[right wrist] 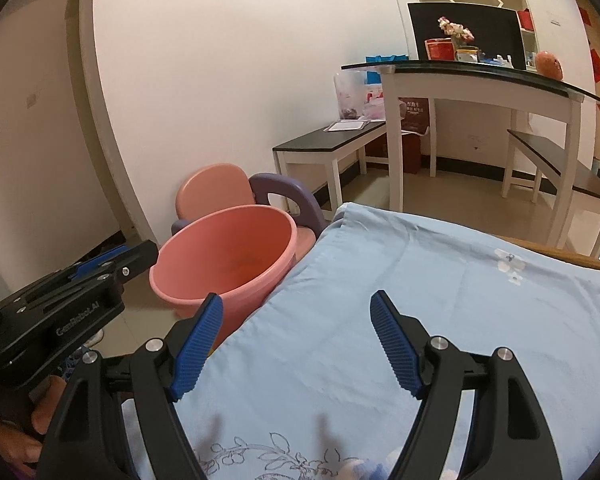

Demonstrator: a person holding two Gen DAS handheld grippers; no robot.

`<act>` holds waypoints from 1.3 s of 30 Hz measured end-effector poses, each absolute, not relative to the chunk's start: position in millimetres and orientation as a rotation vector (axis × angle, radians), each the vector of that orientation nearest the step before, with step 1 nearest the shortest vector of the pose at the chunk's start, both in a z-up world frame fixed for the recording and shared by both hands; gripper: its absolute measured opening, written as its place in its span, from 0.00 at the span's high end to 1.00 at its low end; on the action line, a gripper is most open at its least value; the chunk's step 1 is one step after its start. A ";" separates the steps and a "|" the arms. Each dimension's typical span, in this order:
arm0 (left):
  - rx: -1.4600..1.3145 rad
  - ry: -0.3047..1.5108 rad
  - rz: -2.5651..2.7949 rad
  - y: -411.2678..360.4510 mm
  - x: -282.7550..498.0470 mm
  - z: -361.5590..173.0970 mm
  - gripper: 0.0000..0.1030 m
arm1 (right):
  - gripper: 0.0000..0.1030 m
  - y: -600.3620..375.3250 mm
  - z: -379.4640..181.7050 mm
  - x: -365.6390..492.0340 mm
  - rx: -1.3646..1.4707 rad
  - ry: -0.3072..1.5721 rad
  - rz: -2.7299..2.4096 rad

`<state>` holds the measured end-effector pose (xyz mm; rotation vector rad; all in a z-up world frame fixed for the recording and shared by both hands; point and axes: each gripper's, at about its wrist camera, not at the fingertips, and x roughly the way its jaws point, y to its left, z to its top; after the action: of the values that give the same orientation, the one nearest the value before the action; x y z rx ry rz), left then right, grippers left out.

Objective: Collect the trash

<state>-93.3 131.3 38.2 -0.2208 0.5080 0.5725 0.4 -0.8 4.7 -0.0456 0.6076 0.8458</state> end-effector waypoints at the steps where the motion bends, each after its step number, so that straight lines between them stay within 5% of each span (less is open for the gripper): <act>1: -0.219 0.506 0.571 129.2 -93.9 38.6 0.67 | 0.27 -1.6 4.7 0.1 -0.044 0.608 0.845; 39: -0.186 0.512 0.547 109.7 -91.7 36.2 0.67 | 0.27 -17.6 6.2 -5.9 -0.017 0.615 0.826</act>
<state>-91.7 109.7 36.2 -0.1857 0.5120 0.5473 -5.9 -17.6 6.2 -0.0173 0.6147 0.8260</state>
